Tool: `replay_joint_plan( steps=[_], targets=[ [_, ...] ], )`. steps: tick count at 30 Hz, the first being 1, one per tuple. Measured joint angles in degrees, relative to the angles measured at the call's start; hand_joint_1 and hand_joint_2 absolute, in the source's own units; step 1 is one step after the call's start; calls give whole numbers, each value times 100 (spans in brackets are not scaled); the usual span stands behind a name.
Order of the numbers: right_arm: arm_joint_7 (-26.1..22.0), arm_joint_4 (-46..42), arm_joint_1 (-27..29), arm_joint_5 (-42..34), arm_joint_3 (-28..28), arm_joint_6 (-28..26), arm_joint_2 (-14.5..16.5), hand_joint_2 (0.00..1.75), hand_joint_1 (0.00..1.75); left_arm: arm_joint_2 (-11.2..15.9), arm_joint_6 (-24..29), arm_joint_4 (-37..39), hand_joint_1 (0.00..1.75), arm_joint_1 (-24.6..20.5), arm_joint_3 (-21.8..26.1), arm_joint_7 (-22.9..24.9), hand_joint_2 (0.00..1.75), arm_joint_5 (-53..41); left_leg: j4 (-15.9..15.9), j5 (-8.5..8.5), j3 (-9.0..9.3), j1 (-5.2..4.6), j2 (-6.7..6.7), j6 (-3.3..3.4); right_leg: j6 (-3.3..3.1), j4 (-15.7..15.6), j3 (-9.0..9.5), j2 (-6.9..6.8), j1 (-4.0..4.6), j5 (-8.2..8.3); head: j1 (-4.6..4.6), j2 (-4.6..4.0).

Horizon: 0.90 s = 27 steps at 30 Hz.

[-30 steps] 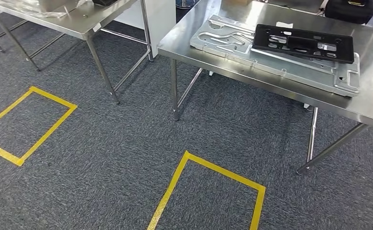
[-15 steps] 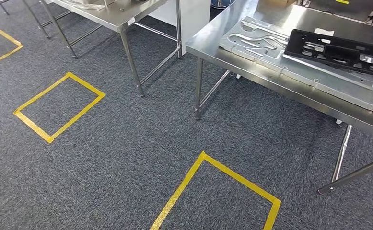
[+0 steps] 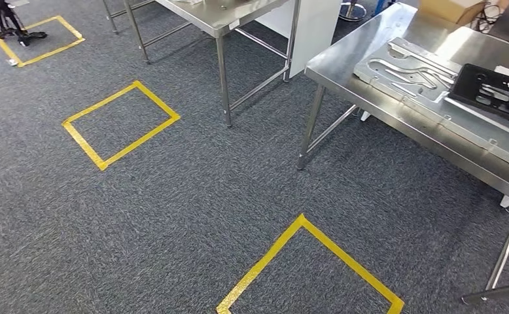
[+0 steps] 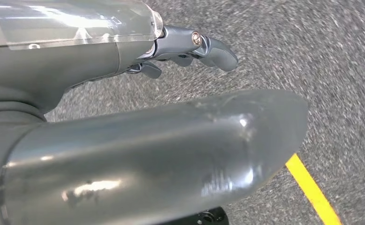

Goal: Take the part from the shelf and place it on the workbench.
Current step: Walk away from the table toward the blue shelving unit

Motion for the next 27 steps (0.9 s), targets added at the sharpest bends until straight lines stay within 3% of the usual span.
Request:
replay_joint_plan(
  steps=[1,3,5,6,8,9,11,12,13,14,16,18,19,21,23,25,27],
  targets=[
    [-32,0,0,11,9,1,-1,0,0,1,-4,0,0,-5,1,-1,0,3,23,-8,-11,-6,-74,-16,-25,-350,143,131,-3,146,-3,1],
    [-72,3,-10,28,26,3,-2,0,0,8,-10,1,0,-10,2,-4,0,7,41,-6,-54,2,-196,-74,-61,-673,268,286,9,222,-4,1],
    [-74,7,-36,38,37,17,2,0,0,27,-13,1,0,1,5,-8,0,8,29,13,-88,18,-308,-152,-103,-719,285,180,6,240,-3,0],
    [-61,8,-44,38,40,28,6,0,0,37,-14,1,0,10,7,-11,0,6,56,-7,-105,14,-268,-184,-135,-752,305,109,-5,256,-4,0],
    [-24,11,-39,36,43,57,16,0,0,51,-13,2,0,6,7,-15,0,-5,379,-217,-250,8,10,-238,-212,-815,339,-49,-29,282,-36,0],
    [-4,15,-26,35,44,68,18,0,0,49,-10,2,0,-5,7,-17,0,-13,710,-405,-406,14,193,-265,-234,-822,347,-131,-13,279,-50,0],
    [22,24,-3,33,44,81,19,0,0,49,-3,2,0,-24,5,-17,0,-32,1432,-735,-751,50,366,-320,-255,-819,346,-306,5,265,-67,0],
    [26,27,1,32,44,83,19,0,0,49,1,2,0,-23,5,-17,0,-38,1613,-774,-833,66,395,-340,-252,-817,346,-383,8,258,-67,0],
    [27,28,1,31,44,83,19,0,0,49,3,2,0,-15,5,-17,0,-42,1592,-707,-813,79,414,-354,-245,-815,350,-455,8,250,-67,0],
    [27,29,0,31,44,83,19,0,0,50,5,2,0,-6,5,-17,0,-44,1363,-552,-685,89,446,-360,-233,-814,360,-523,7,241,-68,0],
    [27,31,-2,30,44,83,20,0,0,51,7,2,0,-7,5,-17,0,-45,577,-206,-261,81,659,-345,-187,-801,396,-646,22,206,-72,1],
    [27,33,-4,30,44,83,21,0,0,52,7,2,0,-29,5,-20,0,-46,76,-68,-15,46,833,-279,-122,-790,430,-754,51,171,-53,1],
    [27,34,-10,30,44,83,21,0,0,52,7,2,0,-35,5,-22,0,-48,14,-78,-2,26,837,-242,-89,-788,444,-808,65,156,-39,0],
    [28,35,-28,27,44,85,20,0,0,51,8,2,0,-20,4,-27,0,-53,-3,-57,-4,27,702,-163,-23,-778,476,-868,46,122,-18,0],
    [35,35,-33,13,42,97,19,0,0,45,22,2,0,-6,1,-34,0,-73,-43,-16,15,38,587,-89,34,-538,392,-637,17,-72,0,0],
    [41,35,-7,-6,30,127,13,0,0,29,57,2,0,-22,-5,-47,0,-113,-55,12,1,38,477,-38,51,130,69,-307,7,-447,23,0],
    [34,35,28,-23,11,166,-5,0,0,-5,108,2,0,-38,-14,-62,0,-158,-52,20,-12,25,330,-16,47,760,-262,-199,7,-660,27,0]
  ],
)
